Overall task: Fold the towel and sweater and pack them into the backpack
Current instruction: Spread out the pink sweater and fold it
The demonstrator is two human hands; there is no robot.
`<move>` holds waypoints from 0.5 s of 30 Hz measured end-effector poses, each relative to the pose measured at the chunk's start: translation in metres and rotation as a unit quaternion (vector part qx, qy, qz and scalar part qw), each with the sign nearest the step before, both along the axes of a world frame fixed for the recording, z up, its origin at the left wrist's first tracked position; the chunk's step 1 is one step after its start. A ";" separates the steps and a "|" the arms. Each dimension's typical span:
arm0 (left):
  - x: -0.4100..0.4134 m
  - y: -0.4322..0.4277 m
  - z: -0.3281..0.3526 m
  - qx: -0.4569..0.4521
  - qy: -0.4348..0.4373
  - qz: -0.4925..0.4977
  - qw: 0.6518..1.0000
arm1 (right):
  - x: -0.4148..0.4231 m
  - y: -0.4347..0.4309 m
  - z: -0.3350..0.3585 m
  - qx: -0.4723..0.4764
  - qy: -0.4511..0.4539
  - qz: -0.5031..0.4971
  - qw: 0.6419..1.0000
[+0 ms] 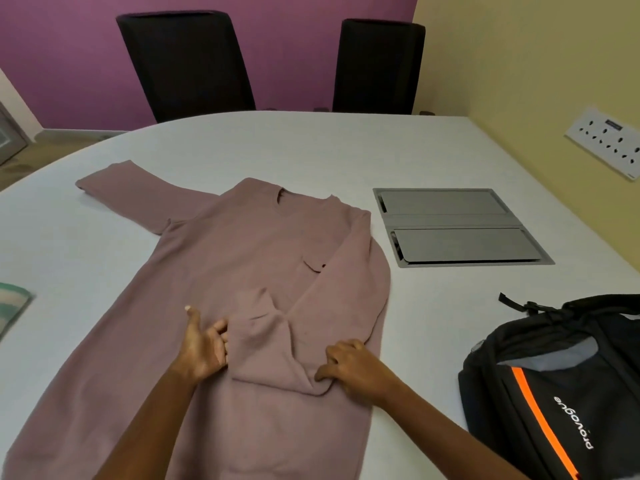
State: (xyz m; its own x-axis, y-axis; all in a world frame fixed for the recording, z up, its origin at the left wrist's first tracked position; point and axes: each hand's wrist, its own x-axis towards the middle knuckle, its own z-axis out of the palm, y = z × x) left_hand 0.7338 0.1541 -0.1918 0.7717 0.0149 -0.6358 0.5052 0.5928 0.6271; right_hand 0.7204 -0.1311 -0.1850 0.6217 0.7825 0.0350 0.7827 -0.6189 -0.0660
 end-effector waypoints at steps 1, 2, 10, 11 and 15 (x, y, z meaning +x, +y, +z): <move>-0.003 0.003 0.007 0.020 0.006 -0.042 0.999 | -0.004 0.000 0.000 0.007 -0.002 -0.014 1.000; -0.008 0.003 0.014 0.058 0.017 -0.075 0.995 | -0.007 0.001 -0.001 0.025 -0.010 -0.028 0.999; -0.036 0.008 0.024 0.084 -0.069 -0.145 0.983 | -0.034 0.019 0.005 0.105 0.120 -0.180 0.971; -0.039 0.008 0.024 0.072 -0.068 -0.146 0.984 | -0.040 0.023 0.007 0.086 0.177 -0.198 0.960; -0.052 0.004 0.029 0.050 -0.033 -0.179 0.982 | -0.059 0.044 0.007 0.081 0.219 -0.206 0.950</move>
State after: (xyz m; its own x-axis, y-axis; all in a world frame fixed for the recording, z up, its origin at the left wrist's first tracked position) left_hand 0.6815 0.1579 -0.1630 0.7782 -0.2047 -0.5938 0.6265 0.3194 0.7110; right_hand 0.6609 -0.0875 -0.1775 0.8574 0.4751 -0.1980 0.3507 -0.8209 -0.4507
